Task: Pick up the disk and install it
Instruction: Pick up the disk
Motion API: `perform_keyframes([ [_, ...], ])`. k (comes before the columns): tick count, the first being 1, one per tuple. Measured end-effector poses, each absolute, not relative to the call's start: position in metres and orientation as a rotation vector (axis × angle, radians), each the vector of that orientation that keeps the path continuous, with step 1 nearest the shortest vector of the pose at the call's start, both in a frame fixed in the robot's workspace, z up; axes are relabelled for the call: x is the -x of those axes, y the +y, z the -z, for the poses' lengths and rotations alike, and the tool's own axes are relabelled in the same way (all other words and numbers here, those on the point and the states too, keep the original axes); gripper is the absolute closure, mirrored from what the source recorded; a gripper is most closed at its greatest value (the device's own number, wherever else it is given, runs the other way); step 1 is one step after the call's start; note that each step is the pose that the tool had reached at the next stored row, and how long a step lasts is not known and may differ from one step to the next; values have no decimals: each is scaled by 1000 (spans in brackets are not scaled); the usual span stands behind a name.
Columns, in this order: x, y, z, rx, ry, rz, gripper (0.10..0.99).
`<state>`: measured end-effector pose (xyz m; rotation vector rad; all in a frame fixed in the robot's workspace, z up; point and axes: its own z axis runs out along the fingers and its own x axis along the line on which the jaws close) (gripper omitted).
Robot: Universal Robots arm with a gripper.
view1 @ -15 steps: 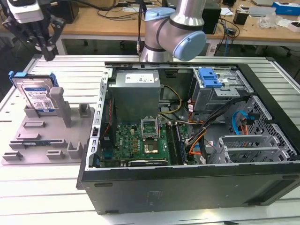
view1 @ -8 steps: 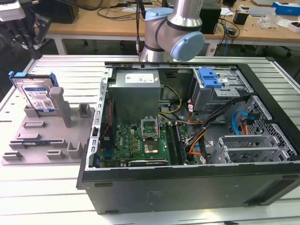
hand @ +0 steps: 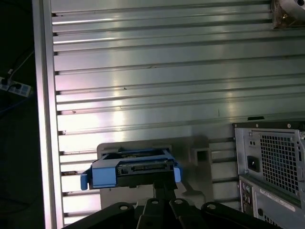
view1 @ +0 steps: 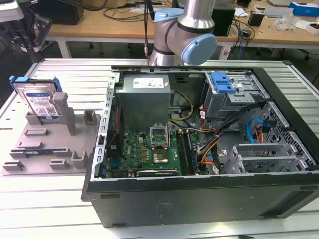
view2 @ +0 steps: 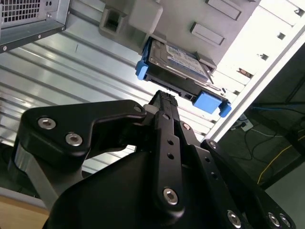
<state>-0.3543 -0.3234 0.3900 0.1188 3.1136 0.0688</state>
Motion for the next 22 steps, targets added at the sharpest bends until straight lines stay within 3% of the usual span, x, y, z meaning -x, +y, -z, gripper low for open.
perform_keyframes([
  [13, 354, -323, -390, -106, 3114, -69, 980],
  [22, 354, -323, -389, 229, 3115, -73, 980],
])
